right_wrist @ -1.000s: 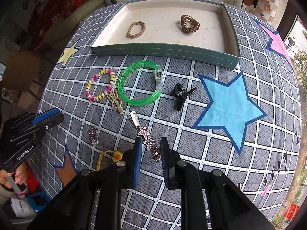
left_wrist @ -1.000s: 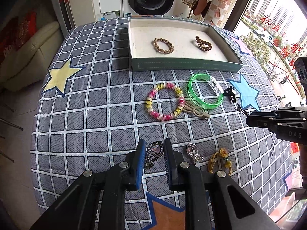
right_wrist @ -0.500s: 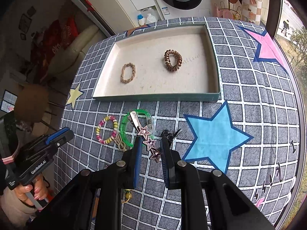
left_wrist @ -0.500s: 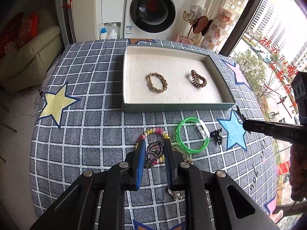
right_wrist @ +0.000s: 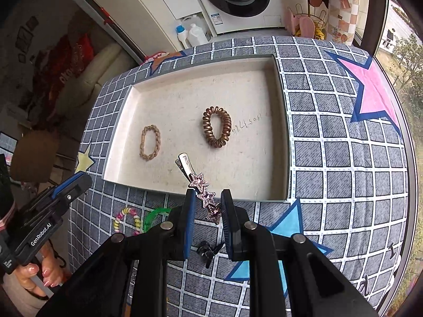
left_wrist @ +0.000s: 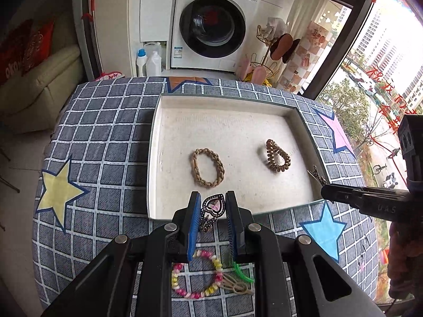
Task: Organize jewelry
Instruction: 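Carry both items into the tray while the right tool releases the star clip beside the coil, then open the left tool to drop the heart pendant onto the braided bracelet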
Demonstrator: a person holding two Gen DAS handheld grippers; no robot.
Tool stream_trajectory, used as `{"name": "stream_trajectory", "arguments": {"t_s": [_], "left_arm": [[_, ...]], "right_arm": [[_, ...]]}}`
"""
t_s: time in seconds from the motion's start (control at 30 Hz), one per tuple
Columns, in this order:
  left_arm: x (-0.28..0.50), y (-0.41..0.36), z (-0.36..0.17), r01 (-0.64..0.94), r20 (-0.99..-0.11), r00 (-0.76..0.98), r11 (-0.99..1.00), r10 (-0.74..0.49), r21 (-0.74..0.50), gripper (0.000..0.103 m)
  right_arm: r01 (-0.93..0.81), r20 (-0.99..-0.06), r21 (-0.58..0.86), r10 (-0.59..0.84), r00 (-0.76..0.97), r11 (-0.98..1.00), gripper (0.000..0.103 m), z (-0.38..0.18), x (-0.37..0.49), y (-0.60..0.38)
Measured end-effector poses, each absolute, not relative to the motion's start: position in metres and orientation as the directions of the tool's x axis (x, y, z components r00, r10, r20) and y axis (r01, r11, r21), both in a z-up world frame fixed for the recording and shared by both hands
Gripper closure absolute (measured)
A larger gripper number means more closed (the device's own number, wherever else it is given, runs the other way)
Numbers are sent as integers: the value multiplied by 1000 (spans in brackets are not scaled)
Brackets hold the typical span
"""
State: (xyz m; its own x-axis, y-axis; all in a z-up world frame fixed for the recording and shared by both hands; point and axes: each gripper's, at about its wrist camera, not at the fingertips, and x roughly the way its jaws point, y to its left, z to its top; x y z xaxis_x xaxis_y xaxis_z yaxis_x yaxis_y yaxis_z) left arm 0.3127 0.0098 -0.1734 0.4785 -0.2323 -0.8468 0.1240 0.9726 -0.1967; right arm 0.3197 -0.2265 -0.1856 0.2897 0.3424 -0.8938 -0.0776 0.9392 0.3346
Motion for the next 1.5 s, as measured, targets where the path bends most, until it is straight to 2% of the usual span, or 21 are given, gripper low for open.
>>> {"name": "stream_trajectory", "arguments": {"t_s": [0.3,0.53,0.93,1.0,1.07,1.1,1.13,1.27,1.4,1.43,1.47,1.5], "left_arm": [[350,-5,-212,94,-891,419,984,-174,-149,71],[369,-10,-237,50,-913,389,993,-120,-109,71],[379,-28,-255,67,-920,390,998,-35,-10,71],[378,-30,-254,71,-920,390,997,-26,2,71],[379,-33,-253,81,-922,387,997,-16,17,71],[378,-34,-252,86,-921,389,996,-13,23,71],[377,-35,-251,91,-920,392,995,-9,29,71],[375,-37,-243,100,-912,410,994,-7,37,71],[374,-38,-235,95,-904,428,995,-9,35,71],[374,-39,-234,94,-903,429,995,-9,34,68],[374,-39,-232,94,-902,432,995,-12,31,59],[373,-38,-230,91,-897,442,995,-15,28,24]], "right_arm": [[-129,-925,295,316,209,947,82,-220,356,-211],[-101,-950,236,251,183,966,82,-246,372,-212],[-112,-953,183,205,224,977,81,-246,380,-215],[-112,-951,195,216,222,974,76,-247,381,-213],[-113,-947,217,237,218,970,64,-247,380,-214],[-111,-946,219,239,219,969,53,-246,380,-214],[-109,-944,225,245,223,968,49,-246,380,-214],[-82,-925,293,304,230,953,48,-242,377,-222],[-59,-900,349,352,258,935,39,-231,376,-230],[-59,-894,359,361,267,932,37,-228,376,-232],[-58,-888,367,368,275,928,35,-224,374,-233],[-55,-883,376,375,282,925,32,-221,373,-234]]}}
